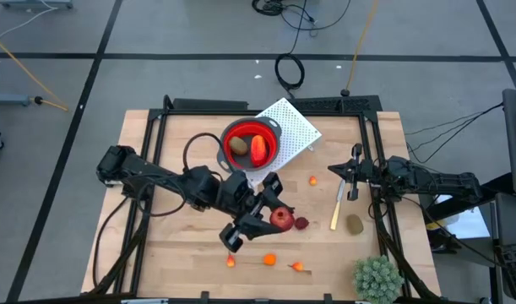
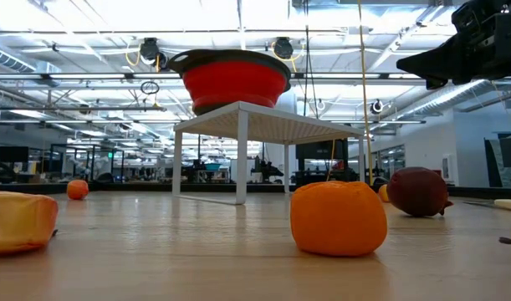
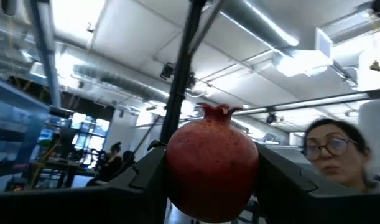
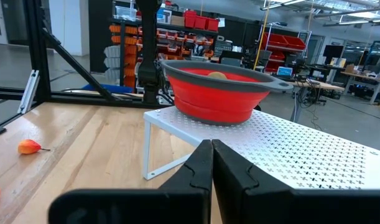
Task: Pick & Place Fruit
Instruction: Put the left pomegranate into the red strainer bowl on the shelf
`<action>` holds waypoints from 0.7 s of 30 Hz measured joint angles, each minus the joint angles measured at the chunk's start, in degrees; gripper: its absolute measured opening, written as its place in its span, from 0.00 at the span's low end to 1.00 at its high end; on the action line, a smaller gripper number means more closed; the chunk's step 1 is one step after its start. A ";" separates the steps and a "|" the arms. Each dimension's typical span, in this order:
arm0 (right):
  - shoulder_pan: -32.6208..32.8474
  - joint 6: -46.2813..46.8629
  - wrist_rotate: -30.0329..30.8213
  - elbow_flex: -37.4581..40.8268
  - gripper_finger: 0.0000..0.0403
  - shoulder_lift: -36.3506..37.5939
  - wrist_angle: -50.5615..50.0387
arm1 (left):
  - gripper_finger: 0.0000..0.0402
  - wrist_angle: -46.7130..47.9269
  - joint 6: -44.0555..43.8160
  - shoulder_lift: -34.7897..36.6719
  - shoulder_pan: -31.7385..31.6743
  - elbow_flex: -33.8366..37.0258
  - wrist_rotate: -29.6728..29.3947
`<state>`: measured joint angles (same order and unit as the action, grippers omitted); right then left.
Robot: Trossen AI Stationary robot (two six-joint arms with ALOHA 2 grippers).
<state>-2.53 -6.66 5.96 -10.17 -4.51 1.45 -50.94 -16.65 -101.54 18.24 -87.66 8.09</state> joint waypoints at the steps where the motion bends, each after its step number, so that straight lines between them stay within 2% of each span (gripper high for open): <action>1: 0.00 -0.02 0.00 0.00 0.00 -0.01 0.00 | 0.47 0.03 -0.33 0.00 0.02 0.00 -1.93; 10: 0.01 -0.02 0.00 0.00 0.00 -0.02 0.00 | 0.49 -3.51 -12.36 0.00 0.11 0.00 -23.79; 17: 0.01 -0.02 0.00 0.00 0.00 -0.02 -0.02 | 0.47 -3.14 -18.31 -0.02 0.11 0.00 -33.48; 21: 0.01 0.01 0.00 0.00 0.00 0.00 -0.02 | 0.47 0.73 -15.20 -0.02 0.11 0.00 -37.38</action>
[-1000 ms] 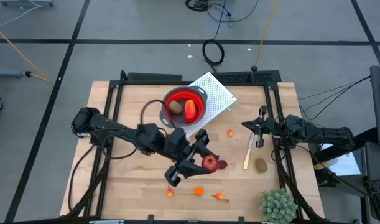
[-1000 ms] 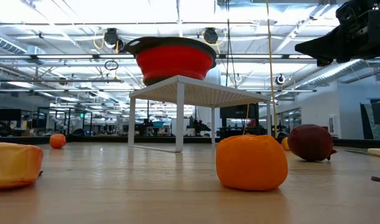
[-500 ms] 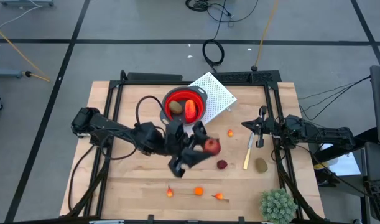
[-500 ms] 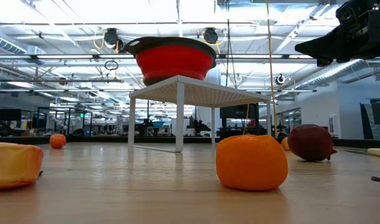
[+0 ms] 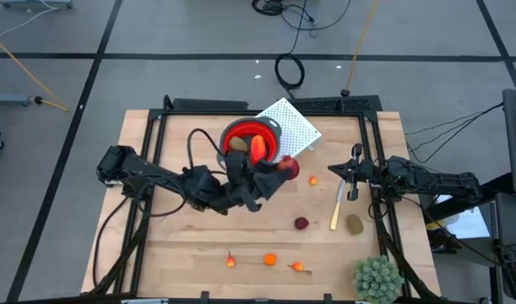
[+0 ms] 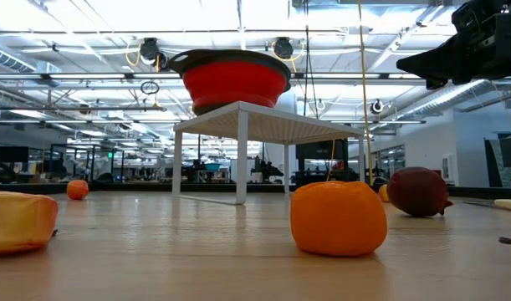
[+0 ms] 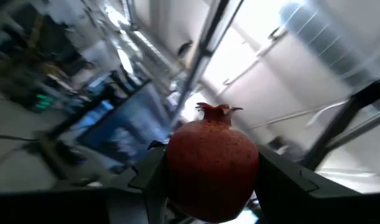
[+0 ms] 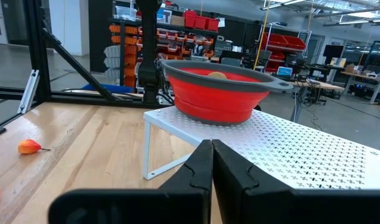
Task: Pick & Place Fruit
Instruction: Put the left pomegranate into the red strainer bowl on the shelf
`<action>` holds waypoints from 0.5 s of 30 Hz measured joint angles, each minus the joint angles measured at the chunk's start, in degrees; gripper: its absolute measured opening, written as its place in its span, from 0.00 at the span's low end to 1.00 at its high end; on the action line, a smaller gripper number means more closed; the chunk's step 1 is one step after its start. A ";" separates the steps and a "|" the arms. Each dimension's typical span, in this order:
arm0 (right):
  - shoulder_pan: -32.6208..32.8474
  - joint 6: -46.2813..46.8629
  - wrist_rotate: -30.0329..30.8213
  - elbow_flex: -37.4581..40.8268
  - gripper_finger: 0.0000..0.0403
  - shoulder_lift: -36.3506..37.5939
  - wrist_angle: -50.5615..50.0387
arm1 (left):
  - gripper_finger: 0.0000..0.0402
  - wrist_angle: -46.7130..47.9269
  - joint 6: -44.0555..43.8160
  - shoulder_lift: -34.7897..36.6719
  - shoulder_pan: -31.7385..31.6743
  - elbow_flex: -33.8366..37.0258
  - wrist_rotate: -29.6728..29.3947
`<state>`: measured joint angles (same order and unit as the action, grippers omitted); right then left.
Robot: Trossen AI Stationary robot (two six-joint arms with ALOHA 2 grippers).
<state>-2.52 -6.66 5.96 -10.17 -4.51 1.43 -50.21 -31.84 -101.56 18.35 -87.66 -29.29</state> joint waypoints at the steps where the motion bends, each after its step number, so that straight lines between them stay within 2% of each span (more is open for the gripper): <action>1: -0.01 -0.01 0.00 0.00 0.00 -0.01 0.00 | 0.47 1.26 1.59 0.00 0.00 0.00 -1.24; 4: -0.01 0.00 -0.01 0.00 0.00 0.00 0.00 | 0.47 6.93 6.75 0.69 -0.12 0.00 -4.65; 7: 0.00 0.00 0.00 0.00 0.00 -0.02 -0.04 | 0.47 17.42 10.01 2.81 -0.87 0.00 -7.36; 15: 0.00 0.00 -0.02 0.02 0.00 -0.02 -0.83 | 0.46 42.74 11.03 8.28 -5.11 0.00 -9.73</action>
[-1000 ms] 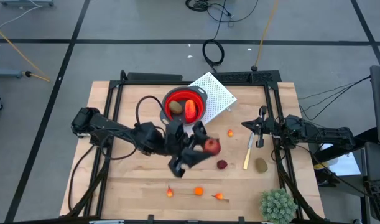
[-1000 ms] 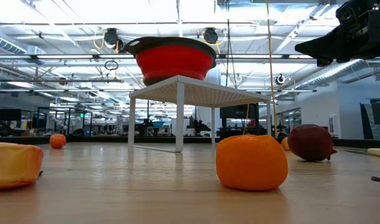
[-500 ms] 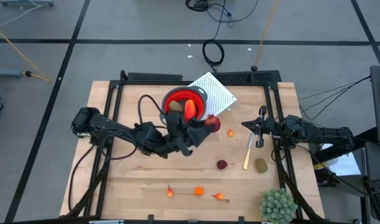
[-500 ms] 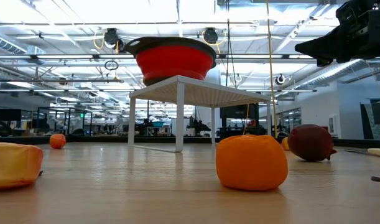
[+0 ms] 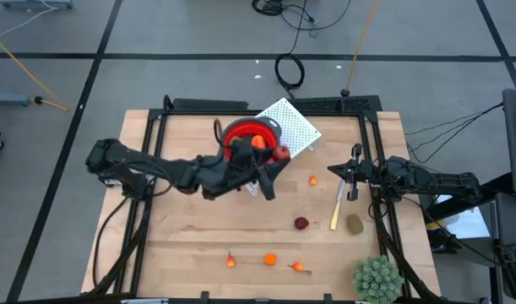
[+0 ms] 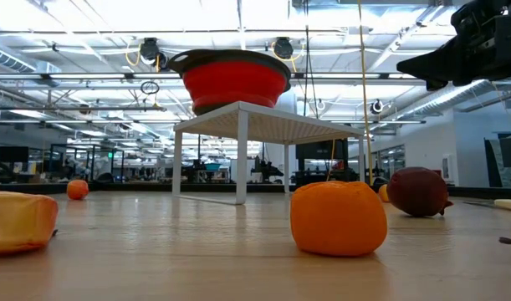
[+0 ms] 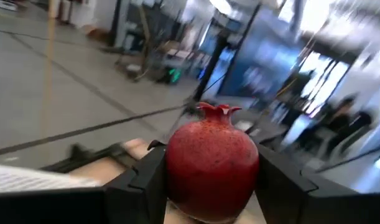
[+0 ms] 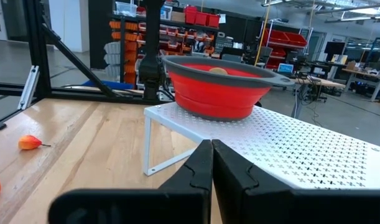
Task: Pick & Place Fruit
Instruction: Put the left pomegranate into the red strainer bowl on the shelf
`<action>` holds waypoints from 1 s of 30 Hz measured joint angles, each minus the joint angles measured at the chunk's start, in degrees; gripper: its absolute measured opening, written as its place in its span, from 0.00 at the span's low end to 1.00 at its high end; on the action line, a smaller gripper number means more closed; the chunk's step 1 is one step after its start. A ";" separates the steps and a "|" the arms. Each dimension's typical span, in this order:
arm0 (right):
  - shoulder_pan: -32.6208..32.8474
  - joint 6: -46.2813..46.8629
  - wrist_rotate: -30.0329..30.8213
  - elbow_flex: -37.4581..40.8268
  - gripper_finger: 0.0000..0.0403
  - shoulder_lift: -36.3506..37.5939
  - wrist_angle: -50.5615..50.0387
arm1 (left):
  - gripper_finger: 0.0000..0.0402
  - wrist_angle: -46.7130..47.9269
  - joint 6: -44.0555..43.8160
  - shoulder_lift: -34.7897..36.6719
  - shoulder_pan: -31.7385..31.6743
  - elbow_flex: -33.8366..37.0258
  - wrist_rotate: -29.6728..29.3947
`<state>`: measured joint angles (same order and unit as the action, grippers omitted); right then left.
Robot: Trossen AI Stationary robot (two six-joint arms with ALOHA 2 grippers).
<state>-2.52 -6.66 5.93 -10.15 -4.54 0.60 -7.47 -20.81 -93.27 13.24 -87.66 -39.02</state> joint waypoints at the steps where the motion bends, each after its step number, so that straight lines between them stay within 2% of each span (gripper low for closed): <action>1: 0.00 0.00 0.00 0.00 0.00 0.00 0.00 | 0.46 2.39 0.39 0.36 -0.80 0.00 0.06; 6: -0.01 0.00 0.00 -0.02 0.00 0.00 0.02 | 0.46 12.03 3.88 1.46 -5.50 -0.02 1.05; 18: 0.00 0.00 0.02 0.00 0.00 0.00 0.00 | 0.46 30.65 10.26 1.38 -18.64 -0.02 9.89; 24: -0.02 0.00 0.02 0.00 0.00 0.00 0.00 | 0.46 38.67 9.78 1.38 -24.02 -0.02 16.18; 30: -0.02 0.00 0.02 -0.02 0.00 0.00 0.00 | 0.46 44.85 8.24 1.38 -26.68 -0.02 21.86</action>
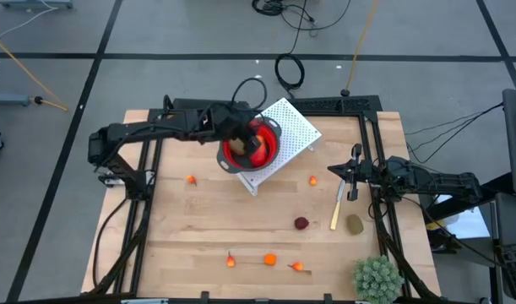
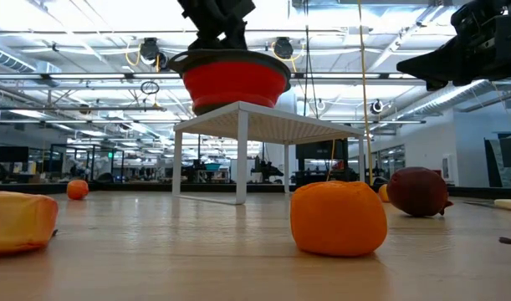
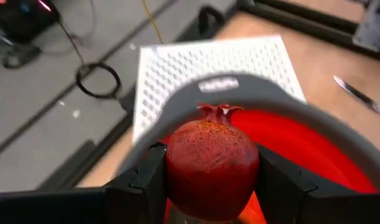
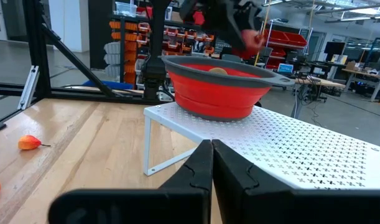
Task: Pick & Place Fruit
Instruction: Put the left pomegranate into the red strainer bowl on the shelf
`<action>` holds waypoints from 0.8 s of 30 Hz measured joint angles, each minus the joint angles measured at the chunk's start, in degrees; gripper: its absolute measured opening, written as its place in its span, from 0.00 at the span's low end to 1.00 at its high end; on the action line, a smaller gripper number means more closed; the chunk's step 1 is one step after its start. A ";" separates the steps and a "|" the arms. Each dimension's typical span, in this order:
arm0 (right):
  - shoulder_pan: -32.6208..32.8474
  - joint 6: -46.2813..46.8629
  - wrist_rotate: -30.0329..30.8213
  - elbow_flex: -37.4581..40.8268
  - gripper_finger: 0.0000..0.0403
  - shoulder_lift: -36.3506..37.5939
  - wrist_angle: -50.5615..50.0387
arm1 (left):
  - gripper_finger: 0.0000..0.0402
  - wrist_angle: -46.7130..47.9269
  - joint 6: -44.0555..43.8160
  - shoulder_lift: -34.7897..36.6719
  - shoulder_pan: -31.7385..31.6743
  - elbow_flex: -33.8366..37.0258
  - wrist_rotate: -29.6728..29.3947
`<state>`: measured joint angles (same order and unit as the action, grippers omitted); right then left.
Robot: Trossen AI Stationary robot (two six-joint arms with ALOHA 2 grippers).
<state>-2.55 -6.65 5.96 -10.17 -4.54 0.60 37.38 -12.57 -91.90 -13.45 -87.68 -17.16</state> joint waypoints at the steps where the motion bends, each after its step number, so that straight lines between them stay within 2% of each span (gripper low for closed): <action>1: 0.02 0.00 0.00 0.02 0.00 0.00 0.00 | 0.46 1.08 -0.25 0.00 -0.25 0.00 0.98; 7: 0.02 0.02 0.17 0.02 0.00 0.00 0.00 | 0.46 5.63 -1.68 0.00 -0.47 0.00 2.22; 24: 0.02 2.97 0.24 0.01 0.00 -0.02 -0.04 | 0.46 6.46 3.43 -2.70 -2.08 0.11 3.49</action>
<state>-2.52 -3.68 6.20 -10.17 -4.56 0.56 43.84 -9.14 -94.60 -15.53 -87.57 -13.67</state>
